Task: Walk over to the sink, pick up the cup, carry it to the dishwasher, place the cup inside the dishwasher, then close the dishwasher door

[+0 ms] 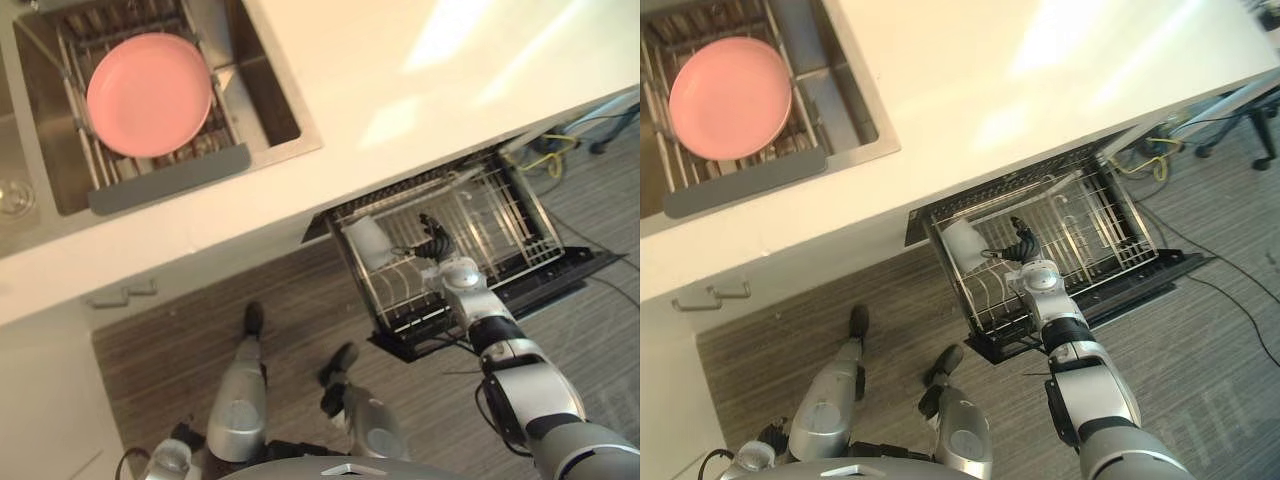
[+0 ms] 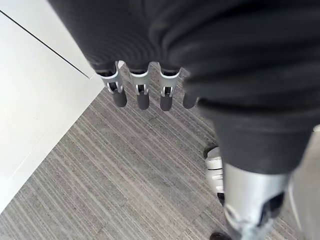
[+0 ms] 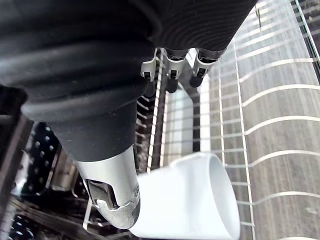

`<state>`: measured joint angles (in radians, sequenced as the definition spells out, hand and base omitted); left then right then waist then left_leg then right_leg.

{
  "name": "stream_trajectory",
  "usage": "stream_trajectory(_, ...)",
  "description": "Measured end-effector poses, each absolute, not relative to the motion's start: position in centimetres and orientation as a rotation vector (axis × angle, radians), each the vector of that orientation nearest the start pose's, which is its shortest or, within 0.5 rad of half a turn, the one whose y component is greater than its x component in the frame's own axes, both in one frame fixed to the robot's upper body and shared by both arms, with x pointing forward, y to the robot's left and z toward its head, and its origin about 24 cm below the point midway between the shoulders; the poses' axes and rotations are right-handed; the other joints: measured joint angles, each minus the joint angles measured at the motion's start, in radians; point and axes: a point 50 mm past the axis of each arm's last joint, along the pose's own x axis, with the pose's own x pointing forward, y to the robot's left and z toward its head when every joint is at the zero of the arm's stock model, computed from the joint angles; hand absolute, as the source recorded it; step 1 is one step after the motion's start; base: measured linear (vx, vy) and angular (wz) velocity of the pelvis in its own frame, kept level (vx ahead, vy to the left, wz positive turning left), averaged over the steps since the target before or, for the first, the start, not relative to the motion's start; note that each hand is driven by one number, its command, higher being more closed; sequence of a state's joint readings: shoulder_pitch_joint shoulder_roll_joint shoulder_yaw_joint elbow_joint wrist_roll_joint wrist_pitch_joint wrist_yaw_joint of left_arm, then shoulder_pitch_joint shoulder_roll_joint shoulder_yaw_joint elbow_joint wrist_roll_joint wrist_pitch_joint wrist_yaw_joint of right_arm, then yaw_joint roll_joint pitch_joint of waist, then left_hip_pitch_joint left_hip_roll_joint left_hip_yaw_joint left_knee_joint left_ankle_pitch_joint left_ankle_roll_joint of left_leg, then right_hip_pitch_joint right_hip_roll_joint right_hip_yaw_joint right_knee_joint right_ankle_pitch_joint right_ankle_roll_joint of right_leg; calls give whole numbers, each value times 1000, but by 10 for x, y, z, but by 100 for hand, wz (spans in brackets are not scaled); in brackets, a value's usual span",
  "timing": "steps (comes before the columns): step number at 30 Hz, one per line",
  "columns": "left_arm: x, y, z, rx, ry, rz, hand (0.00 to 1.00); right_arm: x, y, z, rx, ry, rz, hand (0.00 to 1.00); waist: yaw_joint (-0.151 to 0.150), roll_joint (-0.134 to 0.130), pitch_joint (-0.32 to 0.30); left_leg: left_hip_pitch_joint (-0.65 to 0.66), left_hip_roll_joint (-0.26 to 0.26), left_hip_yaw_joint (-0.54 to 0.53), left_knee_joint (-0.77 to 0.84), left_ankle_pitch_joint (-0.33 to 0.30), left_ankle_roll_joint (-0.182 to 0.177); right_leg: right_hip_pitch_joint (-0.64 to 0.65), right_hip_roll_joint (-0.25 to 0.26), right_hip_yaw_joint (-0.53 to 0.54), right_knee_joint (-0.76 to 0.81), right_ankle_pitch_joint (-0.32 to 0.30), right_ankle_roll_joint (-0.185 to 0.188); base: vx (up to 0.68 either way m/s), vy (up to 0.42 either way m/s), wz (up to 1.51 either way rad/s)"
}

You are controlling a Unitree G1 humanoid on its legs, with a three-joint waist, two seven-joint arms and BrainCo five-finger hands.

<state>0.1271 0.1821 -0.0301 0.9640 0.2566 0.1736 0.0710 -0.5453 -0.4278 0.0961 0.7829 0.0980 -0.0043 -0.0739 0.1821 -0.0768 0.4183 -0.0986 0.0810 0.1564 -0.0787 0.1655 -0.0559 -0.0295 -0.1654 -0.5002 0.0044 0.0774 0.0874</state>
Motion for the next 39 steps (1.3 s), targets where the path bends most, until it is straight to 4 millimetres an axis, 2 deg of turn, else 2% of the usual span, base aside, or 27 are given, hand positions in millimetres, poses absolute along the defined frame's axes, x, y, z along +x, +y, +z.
stream_trajectory(2, 60, 230, -161, 375, 1300, 139, 0, 330, -245, 41, -277, 198, -159, 0, -18, -8, -67, 36, 0, 27, 0, -18, 0, 22, 0, 23, -6, -3, 4, 110, -43, -39)
stream_trajectory(4, 38, 236, -161, 297, 1342, 306, 0, 312, -247, 41, -163, 135, -176, 0, -48, -10, -148, 81, 1, 50, -6, -38, -7, 60, 2, 43, -20, -6, 10, 111, -40, -30)
stream_trajectory(5, 33, 238, -161, 293, 1348, 348, 0, 307, -247, 41, -117, 118, -171, 0, -56, -9, -166, 92, 1, 56, -7, -42, -8, 69, 3, 46, -23, -7, 11, 64, -31, -26)
stream_trajectory(6, 26, 243, -160, 285, 1358, 433, 0, 296, -246, 44, 15, 71, -152, 0, -76, -7, -206, 105, 4, 65, -7, -50, -8, 78, 6, 48, -27, -15, 12, 38, -24, -16)
stream_trajectory(9, 24, 249, -158, 251, 1336, 525, 0, 281, -242, 55, 214, -35, -118, 0, -108, 2, -230, 116, 8, 60, -8, -64, -17, 103, 10, 30, -30, -31, 11, -1, -22, 5)
stream_trajectory(10, 22, 251, -158, 227, 1330, 554, 0, 272, -239, 60, 297, -86, -93, 0, -128, 3, -253, 108, 15, 83, -8, -79, 0, 105, 5, 11, -33, -31, 11, 24, 8, 53)
stream_trajectory(12, 25, 252, -157, 189, 1310, 587, 0, 259, -238, 76, 410, -206, -79, 0, -164, 4, -263, 104, 38, 221, -8, -92, 12, 140, -3, -70, -65, -4, 19, 44, 30, 99)
stream_trajectory(13, 29, 251, -158, 164, 1297, 587, 0, 251, -241, 89, 444, -291, -89, 0, -194, 9, -267, 104, 60, 350, -7, -86, 22, 163, -17, -133, -74, 2, 23, 64, 141, 159)
stream_trajectory(14, 30, 244, -159, 140, 1295, 553, 0, 246, -247, 107, 456, -389, -76, 0, -214, 37, -281, 99, 78, 433, -5, -25, 26, 171, -25, -183, -64, 1, 32, 82, 174, 149)
stream_trajectory(16, 26, 240, -161, 116, 1308, 535, 0, 248, -245, 120, 484, -467, -34, 0, -201, 42, -283, 101, 62, 423, -1, 1, 33, 178, -46, -193, -46, -2, 44, 60, 181, 57)
stream_trajectory(18, 16, 237, -162, 90, 1331, 543, 0, 255, -231, 130, 535, -522, 84, 0, -182, 39, -284, 116, 42, 420, -1, -5, 40, 186, -65, -172, -43, -3, 48, 3, 158, 5)
stream_trajectory(19, 11, 234, -163, 58, 1341, 558, 0, 261, -220, 138, 556, -550, 167, 0, -178, 39, -285, 121, 34, 422, -1, -18, 39, 189, -75, -164, -40, -2, 62, -34, 131, 1)
stream_trajectory(22, 6, 218, -167, -30, 1364, 567, 0, 263, -203, 151, 583, -591, 267, 0, -179, 49, -287, 125, 12, 420, -7, -24, 39, 187, -106, -169, -24, -18, 79, -47, 127, 3)
stream_trajectory(26, -5, 213, -169, -89, 1393, 568, 0, 264, -192, 145, 618, -539, 251, 0, -182, 55, -304, 127, -28, 416, -8, -35, 55, 167, -164, -171, 41, -38, 99, -19, 113, 7)
stream_trajectory(28, 0, 214, -169, -88, 1361, 517, 0, 265, -188, 140, 637, -507, 202, 0, -185, 54, -309, 110, -72, 386, -8, -45, 70, 130, -230, -180, 139, -74, 104, 21, 158, 34)
stream_trajectory(29, 2, 214, -169, -88, 1349, 498, 0, 265, -188, 138, 644, -498, 190, 0, -185, 52, -308, 107, -83, 378, -8, -50, 77, 127, -246, -188, 158, -80, 96, 42, 154, 48)
stream_trajectory(30, 6, 214, -169, -83, 1333, 472, 0, 264, -187, 134, 653, -477, 173, 0, -182, 51, -308, 100, -102, 358, -8, -57, 87, 120, -273, -203, 196, -93, 48, 33, 96, 44)
stream_trajectory(31, 8, 214, -169, -97, 1323, 458, 0, 265, -187, 131, 656, -464, 160, 0, -178, 51, -307, 97, -112, 346, -8, -66, 99, 112, -287, -212, 226, -107, -25, 50, 128, 59)
stream_trajectory(32, 9, 214, -169, -113, 1315, 433, 0, 266, -182, 129, 652, -443, 156, 0, -176, 48, -305, 92, -119, 318, -8, -81, 121, 99, -289, -204, 276, -132, -186, 44, 90, 44)
stream_trajectory(33, 10, 215, -168, -108, 1310, 418, 0, 266, -180, 129, 645, -438, 161, 0, -175, 40, -303, 93, -125, 302, -8, -82, 123, 97, -287, -172, 289, -137, -230, 48, 79, 53)
stream_trajectory(34, 12, 220, -167, -95, 1302, 408, 0, 266, -178, 128, 635, -434, 165, 0, -177, 25, -297, 100, -135, 271, -8, -86, 129, 98, -283, -101, 306, -119, -238, 61, 53, 73)
stream_trajectory(35, 17, 225, -166, -89, 1289, 391, 0, 265, -181, 127, 627, -431, 152, 0, -188, 2, -286, 103, -139, 219, -7, -88, 131, 81, -279, -19, 366, -74, -232, 48, 41, 90)
stream_trajectory(36, 19, 229, -165, -83, 1283, 381, 0, 264, -182, 126, 624, -429, 145, 0, -193, -1, -284, 100, -132, 190, -7, -88, 134, 66, -268, 22, 402, -80, -210, 62, 4, 112)
stream_trajectory(37, 24, 234, -163, -65, 1275, 352, 0, 263, -186, 124, 623, -425, 126, 0, -199, 4, -273, 94, -108, 131, -7, -86, 137, 38, -190, 110, 436, -164, -109, 36, -49, 108)
stream_trajectory(38, 29, 239, -162, -44, 1279, 329, 0, 261, -192, 123, 626, -428, 89, 0, -197, -2, -275, 93, -87, 67, -7, -87, 136, 1, -80, 205, 441, -240, -66, 43, -58, 92)
stream_trajectory(39, 30, 239, -162, -44, 1280, 326, 0, 260, -194, 124, 625, -431, 82, 0, -197, -3, -276, 94, -86, 57, -7, -87, 136, -6, -62, 219, 440, -248, -56, 41, -49, 93)
